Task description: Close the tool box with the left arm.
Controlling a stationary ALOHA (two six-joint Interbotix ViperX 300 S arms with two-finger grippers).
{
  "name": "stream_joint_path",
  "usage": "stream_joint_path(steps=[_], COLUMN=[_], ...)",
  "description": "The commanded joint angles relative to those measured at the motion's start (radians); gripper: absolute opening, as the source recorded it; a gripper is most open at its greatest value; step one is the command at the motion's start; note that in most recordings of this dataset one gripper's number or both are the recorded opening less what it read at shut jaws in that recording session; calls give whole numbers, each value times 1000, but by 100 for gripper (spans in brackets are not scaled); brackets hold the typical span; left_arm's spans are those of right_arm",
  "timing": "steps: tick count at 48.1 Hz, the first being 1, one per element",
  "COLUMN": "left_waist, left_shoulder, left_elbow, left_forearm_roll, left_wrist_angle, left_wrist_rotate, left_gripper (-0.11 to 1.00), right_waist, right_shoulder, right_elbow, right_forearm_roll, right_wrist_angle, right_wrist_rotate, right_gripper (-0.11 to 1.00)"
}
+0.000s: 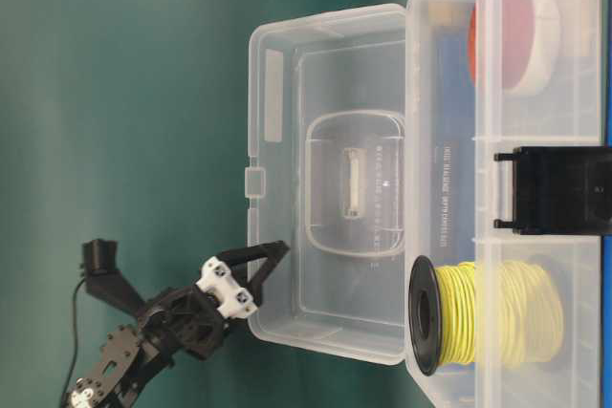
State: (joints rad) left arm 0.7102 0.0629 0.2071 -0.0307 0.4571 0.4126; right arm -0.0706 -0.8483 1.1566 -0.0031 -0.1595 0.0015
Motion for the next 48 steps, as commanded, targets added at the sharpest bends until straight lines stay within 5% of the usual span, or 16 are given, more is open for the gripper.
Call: stream_joint_path(steps=[1, 48], left_waist=[-8, -304], left_shoulder=[-17, -201], left_elbow=[-5, 86], left_forearm_roll=[-3, -8], left_wrist_angle=[18, 261], left_wrist_rotate=[-3, -92], left_gripper=[90, 90], right_waist=[-3, -8], right_shoulder=[6, 18], right_elbow=[-11, -11], right_forearm_roll=[0, -2], right_wrist_angle=[-5, -9], right_wrist_rotate=[0, -2], right_gripper=[0, 0])
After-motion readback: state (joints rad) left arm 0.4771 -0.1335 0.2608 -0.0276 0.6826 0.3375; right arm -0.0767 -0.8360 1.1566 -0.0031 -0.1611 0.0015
